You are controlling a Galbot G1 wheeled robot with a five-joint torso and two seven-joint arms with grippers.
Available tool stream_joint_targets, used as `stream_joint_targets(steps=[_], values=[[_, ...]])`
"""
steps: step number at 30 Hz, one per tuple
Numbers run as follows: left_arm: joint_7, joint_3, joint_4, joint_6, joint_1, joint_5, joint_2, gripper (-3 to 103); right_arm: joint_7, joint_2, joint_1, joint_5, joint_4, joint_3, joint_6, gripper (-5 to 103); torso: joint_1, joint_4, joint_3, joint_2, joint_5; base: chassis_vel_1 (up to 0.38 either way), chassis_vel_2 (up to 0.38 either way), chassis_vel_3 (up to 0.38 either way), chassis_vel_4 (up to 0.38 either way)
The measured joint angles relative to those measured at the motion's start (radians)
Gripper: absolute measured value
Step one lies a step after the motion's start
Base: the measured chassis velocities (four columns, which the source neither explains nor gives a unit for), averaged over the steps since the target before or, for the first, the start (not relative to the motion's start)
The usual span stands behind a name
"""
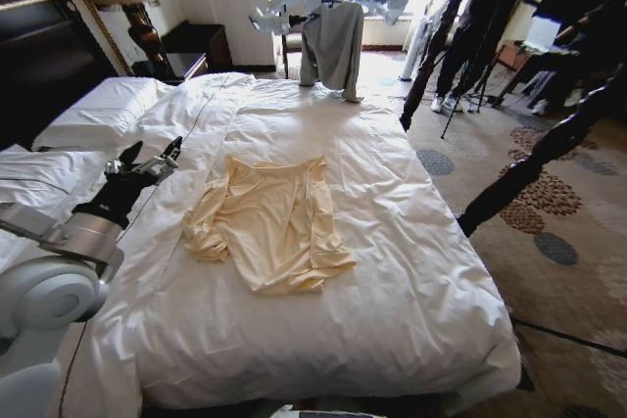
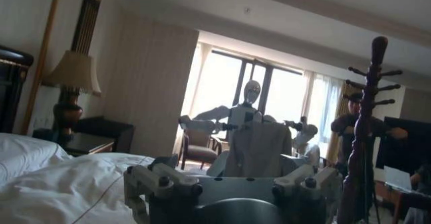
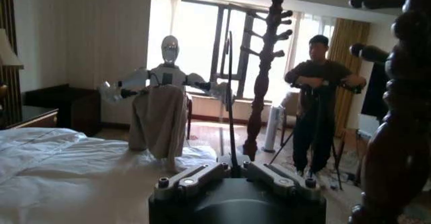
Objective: Pick up the clothes from the bed and hang them on the clothes hanger.
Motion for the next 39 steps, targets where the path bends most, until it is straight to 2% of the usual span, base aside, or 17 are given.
stream_joint_targets(steps=[4, 5, 6, 9, 10, 13, 14, 17, 18, 22, 23, 26, 27, 29, 30, 34, 39], values=[[-0.002, 0.003, 0.027, -0.012, 0.008, 0.061, -0.011, 100, 0.015, 0.171, -0.09, -0.026, 0.015, -0.019, 0.035, 0, 0.0, 0.0009, 0.0, 0.0, 0.0006, 0.0, 0.0, 0.0, 0.0], [-0.002, 0.003, 0.027, -0.012, 0.008, 0.061, -0.011, 100, 0.015, 0.171, -0.09, -0.026, 0.015, -0.019, 0.035, 0, 0.0, 0.0009, 0.0, 0.0, 0.0006, 0.0, 0.0, 0.0, 0.0], [-0.003, 0.013, 0.037, -0.012, 0.001, 0.065, -0.01, 100, 0.01, 0.21, -0.124, -0.036, 0.015, -0.02, 0.048, 0, 0.0, 0.0019, 0.0, 0.0, 0.0009, 0.0, 0.0, 0.0, 0.0], [0.0, 0.038, 0.072, -0.009, -0.018, 0.076, -0.001, 100, -0.05, 0.328, -0.223, -0.08, 0.01, -0.046, 0.086, 0, 0.0, -0.0003, 0.0, 0.0, -0.0001, 0.0, 0.0, 0.0, 0.0], [0.0, 0.038, 0.072, -0.009, -0.018, 0.076, -0.001, 100, -0.05, 0.328, -0.223, -0.08, 0.01, -0.046, 0.086, 0, 0.0, -0.0003, 0.0, 0.0, -0.0001, 0.0, 0.0, 0.0, 0.0], [0.002, 0.034, 0.099, -0.011, -0.009, 0.092, -0.003, 100, -0.104, 0.478, -0.223, -0.137, -0.025, -0.178, 0.124, 0, 0.0, 0.0001, 0.0, 0.0, 0.0008, 0.0, 0.0, 0.0, 0.0], [0.002, 0.034, 0.099, -0.011, -0.009, 0.092, -0.003, 100, -0.104, 0.478, -0.223, -0.137, -0.025, -0.178, 0.124, 0, 0.0, 0.0001, 0.0, 0.0, 0.0008, 0.0, 0.0, 0.0, 0.0], [0.001, 0.021, 0.128, -0.015, -0.001, 0.104, -0.007, 100, -0.166, 0.665, -0.207, -0.189, -0.107, -0.297, 0.158, 0, 0.0, 0.0005, 0.0, 0.0, 0.0002, 0.0, 0.0, 0.0, 0.0], [0.001, 0.021, 0.128, -0.015, -0.001, 0.104, -0.007, 100, -0.166, 0.665, -0.207, -0.189, -0.107, -0.297, 0.158, 0, 0.0, 0.0005, 0.0, 0.0, 0.0002, 0.0, 0.0, 0.0, 0.0], [-0.002, 0.013, 0.158, -0.017, 0.0, 0.121, -0.013, 100, -0.254, 0.874, -0.182, -0.203, -0.276, -0.395, 0.179, 0, 0.0, 0.0004, 0.0, 0.0, 0.0002, 0.0, 0.0, 0.0, 0.0], [-0.002, 0.013, 0.158, -0.017, 0.0, 0.121, -0.013, 100, -0.254, 0.874, -0.182, -0.203, -0.276, -0.395, 0.179, 0, 0.0, 0.0004, 0.0, 0.0, 0.0002, 0.0, 0.0, 0.0, 0.0], [-0.003, 0.014, 0.172, -0.018, -0.003, 0.132, -0.017, 100, -0.328, 0.998, -0.179, -0.19, -0.386, -0.436, 0.18, 0, 0.0, 0.0002, 0.0, 0.0, 0.0003, 0.0, 0.0, 0.0, 0.0], [-0.003, 0.014, 0.172, -0.018, -0.003, 0.132, -0.017, 100, -0.328, 0.998, -0.179, -0.19, -0.386, -0.436, 0.18, 0, 0.0, 0.0002, 0.0, 0.0, 0.0003, 0.0, 0.0, 0.0, 0.0], [-0.004, 0.015, 0.181, -0.018, -0.005, 0.14, -0.018, 100, -0.404, 1.087, -0.18, -0.195, -0.476, -0.477, 0.184, 0, 0.0, 0.0003, 0.0, 0.0, 0.0, 0.0, 0.0, 0.0, 0.0], [-0.004, 0.015, 0.181, -0.018, -0.005, 0.14, -0.018, 100, -0.404, 1.087, -0.18, -0.195, -0.476, -0.477, 0.184, 0, 0.0, 0.0003, 0.0, 0.0, 0.0, 0.0, 0.0, 0.0, 0.0], [0.0, 0.015, 0.202, -0.019, -0.008, 0.153, -0.019, 100, -0.525, 1.226, -0.177, -0.229, -0.615, -0.543, 0.19, 0, 0.0, 0.0004, 0.0, 0.0, 0.0001, 0.0, 0.0, 0.0, 0.0], [0.001, 0.014, 0.206, -0.02, -0.007, 0.157, -0.022, 100, -0.544, 1.272, -0.177, -0.231, -0.666, -0.564, 0.185, 0, 0.0, 0.0006, 0.0, 0.0, 0.0, 0.0, 0.0, 0.0, 0.0]])
